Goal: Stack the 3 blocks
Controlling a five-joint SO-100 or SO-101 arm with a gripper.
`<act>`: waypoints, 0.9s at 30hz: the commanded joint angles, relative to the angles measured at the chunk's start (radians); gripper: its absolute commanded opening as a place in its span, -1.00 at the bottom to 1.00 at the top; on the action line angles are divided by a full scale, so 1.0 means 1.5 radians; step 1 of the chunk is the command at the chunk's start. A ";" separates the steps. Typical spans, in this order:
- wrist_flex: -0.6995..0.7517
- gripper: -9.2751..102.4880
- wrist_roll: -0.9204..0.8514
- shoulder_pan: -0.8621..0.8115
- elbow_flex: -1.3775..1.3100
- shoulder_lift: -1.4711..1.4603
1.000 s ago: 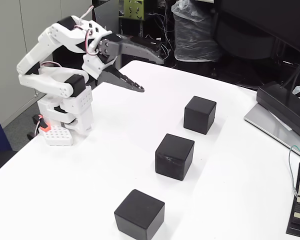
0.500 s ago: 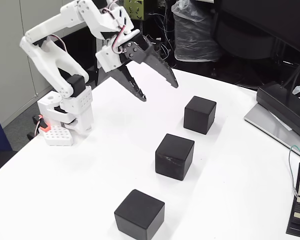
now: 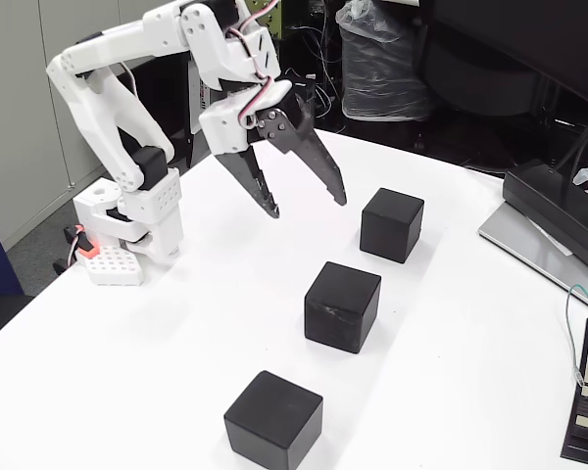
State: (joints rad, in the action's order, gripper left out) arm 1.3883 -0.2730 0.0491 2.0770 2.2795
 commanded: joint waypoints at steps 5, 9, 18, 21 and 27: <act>-0.066 -0.17 -0.001 -0.004 -0.012 -0.069; -0.092 -0.16 0.000 -0.004 -0.012 -0.118; -0.181 -0.18 0.000 -0.007 -0.017 -0.263; -0.198 -0.18 0.000 -0.007 -0.017 -0.295; -0.257 -0.18 -0.001 -0.049 -0.020 -0.351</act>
State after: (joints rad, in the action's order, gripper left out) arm 1.0370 -0.2730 -0.0061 2.0770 1.7625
